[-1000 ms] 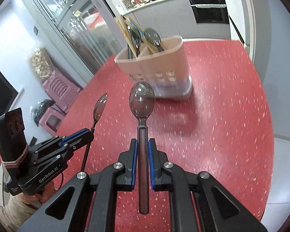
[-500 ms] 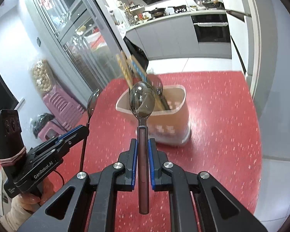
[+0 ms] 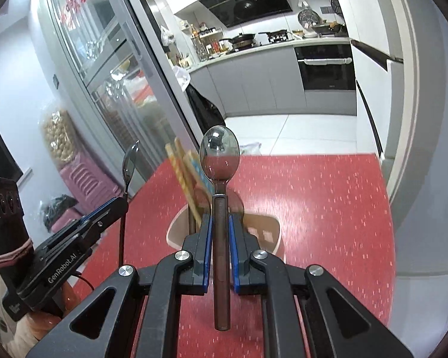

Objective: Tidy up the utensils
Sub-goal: 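Lift both brown spoons and carry them over the beige caddy, then lower both spoons into the caddy and open both tools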

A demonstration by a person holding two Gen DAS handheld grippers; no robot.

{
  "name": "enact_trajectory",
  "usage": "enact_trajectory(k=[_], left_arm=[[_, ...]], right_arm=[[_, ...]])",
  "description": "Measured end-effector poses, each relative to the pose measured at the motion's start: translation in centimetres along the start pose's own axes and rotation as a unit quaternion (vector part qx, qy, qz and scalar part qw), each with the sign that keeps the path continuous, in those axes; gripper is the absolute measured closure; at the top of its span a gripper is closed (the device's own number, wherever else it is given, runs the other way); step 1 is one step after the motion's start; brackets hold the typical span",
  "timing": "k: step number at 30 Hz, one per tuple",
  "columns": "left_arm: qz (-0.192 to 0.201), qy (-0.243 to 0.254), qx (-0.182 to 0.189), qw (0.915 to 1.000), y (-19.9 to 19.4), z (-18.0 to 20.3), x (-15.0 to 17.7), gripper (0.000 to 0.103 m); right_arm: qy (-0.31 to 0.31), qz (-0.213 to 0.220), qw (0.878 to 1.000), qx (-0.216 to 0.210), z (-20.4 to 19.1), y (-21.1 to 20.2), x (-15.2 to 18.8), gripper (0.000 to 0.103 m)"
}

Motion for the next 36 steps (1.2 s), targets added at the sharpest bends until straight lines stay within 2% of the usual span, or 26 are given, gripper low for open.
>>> enact_trajectory(k=[5,11,18,23,29,36], left_arm=[[0.023,-0.014,0.008,0.9996,2.2,0.0,-1.5,0.066],[0.050,-0.038,0.015,0.9979,4.7,-0.4,-1.3,0.066],[0.074,-0.047,-0.002,0.9962,6.2,-1.0,-0.2,0.066],[0.090,-0.026,-0.022,0.9953,6.7,-0.6,0.5,0.066],[0.086,-0.003,-0.036,0.9956,7.4,-0.3,1.8,0.066],[0.074,0.011,-0.046,0.9961,7.6,-0.3,3.0,0.066]], right_arm=[[0.003,0.014,1.000,-0.005,0.0,1.9,-1.7,0.091],[0.005,0.038,0.999,0.006,0.8,4.1,-2.2,0.091],[-0.001,0.065,0.998,0.027,1.6,6.7,-1.9,0.091],[-0.017,0.089,0.995,0.040,1.5,7.6,-1.1,0.091],[-0.079,0.124,0.987,0.062,0.0,7.6,0.1,0.091],[-0.084,0.111,0.988,0.062,0.3,8.4,1.6,0.091]])
Point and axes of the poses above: each gripper's, at about its wrist camera, not at the fingertips, and y roughly the way its jaws point, z to its right, x to its underside, the point moved 7 cm from there along y, roughly the way its jaws point, and after that the axes turned 8 degrees about x, right-handed, at the moved point
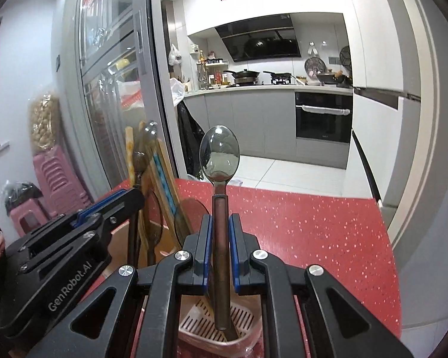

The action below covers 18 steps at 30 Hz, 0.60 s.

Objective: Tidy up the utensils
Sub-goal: 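Lower both spoons into the caddy and open both tools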

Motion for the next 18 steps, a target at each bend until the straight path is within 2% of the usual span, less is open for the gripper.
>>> enact_trajectory(k=[10,18], left_arm=[[-0.033,0.027,-0.013,0.9990,-0.2,0.4,1.5,0.066],[-0.057,0.016,-0.016,0.9981,-0.5,-0.2,2.2,0.066]], right_arm=[[-0.007,-0.026,1.000,-0.002,0.3,-0.2,1.7,0.091],[0.000,-0.053,0.999,-0.012,0.5,0.0,2.1,0.091]])
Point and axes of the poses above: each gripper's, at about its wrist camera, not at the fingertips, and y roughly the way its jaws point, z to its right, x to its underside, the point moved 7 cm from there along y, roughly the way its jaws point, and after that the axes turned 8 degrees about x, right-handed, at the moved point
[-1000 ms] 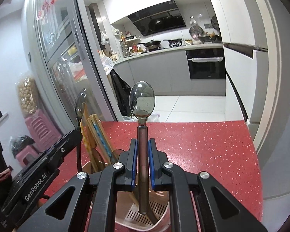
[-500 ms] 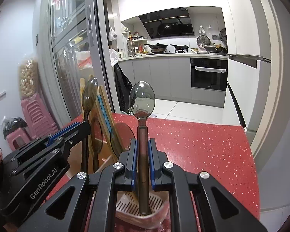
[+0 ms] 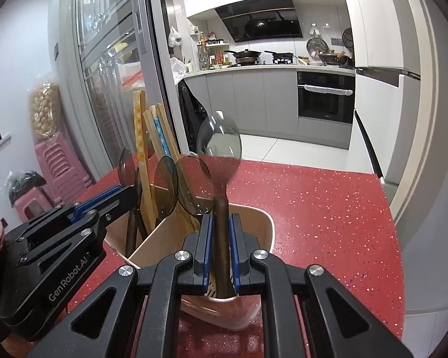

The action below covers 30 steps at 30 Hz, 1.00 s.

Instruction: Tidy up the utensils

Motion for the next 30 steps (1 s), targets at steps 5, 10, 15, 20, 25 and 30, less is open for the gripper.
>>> enact_trajectory(k=[5,10,15,20,25,30], left_arm=[[-0.004,-0.002,0.001,1.0000,-0.5,-0.1,-0.1,0.066],[-0.008,-0.001,0.002,1.0000,-0.7,-0.1,-0.1,0.066],[-0.016,-0.006,0.003,0.9998,-1.0,-0.2,0.1,0.066],[-0.026,-0.005,0.000,0.9997,-1.7,-0.3,0.2,0.066],[-0.042,-0.007,-0.008,0.9990,-2.3,-0.7,0.5,0.066],[-0.057,-0.001,-0.016,0.9982,-3.1,-1.0,0.9,0.066]], right_arm=[[0.015,-0.014,1.000,-0.003,0.5,0.2,0.1,0.086],[0.022,-0.016,1.000,-0.004,0.7,-0.3,0.2,0.081],[0.029,-0.014,0.999,-0.008,0.8,-1.2,-0.3,0.073],[0.037,-0.019,0.999,-0.010,0.7,-2.1,-0.3,0.065],[0.044,-0.029,0.999,-0.009,0.7,-2.9,0.1,0.062],[0.055,-0.037,0.998,-0.008,0.6,-3.8,0.4,0.059]])
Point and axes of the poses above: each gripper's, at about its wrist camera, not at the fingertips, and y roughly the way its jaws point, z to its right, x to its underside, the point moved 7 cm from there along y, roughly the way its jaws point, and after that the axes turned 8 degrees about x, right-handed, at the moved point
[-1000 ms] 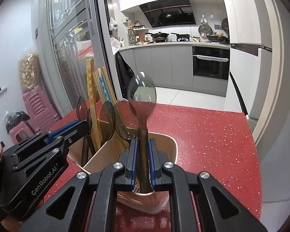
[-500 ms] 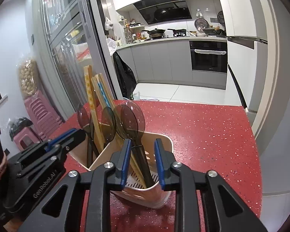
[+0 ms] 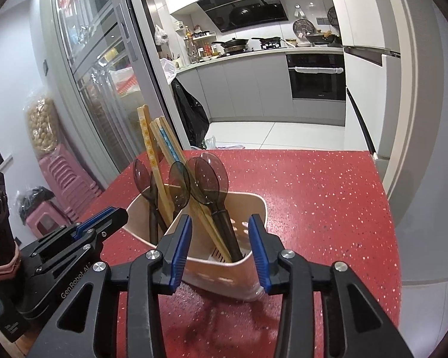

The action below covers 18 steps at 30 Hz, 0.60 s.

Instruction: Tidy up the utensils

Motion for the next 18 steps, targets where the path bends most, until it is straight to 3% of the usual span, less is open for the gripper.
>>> enact_trajectory(k=[18], left_arm=[[-0.042,0.013,0.003,0.9990,-2.2,-1.9,3.4,0.066]], right_arm=[[0.026,-0.047,0.998,0.029,0.6,-1.5,3.5,0.055]])
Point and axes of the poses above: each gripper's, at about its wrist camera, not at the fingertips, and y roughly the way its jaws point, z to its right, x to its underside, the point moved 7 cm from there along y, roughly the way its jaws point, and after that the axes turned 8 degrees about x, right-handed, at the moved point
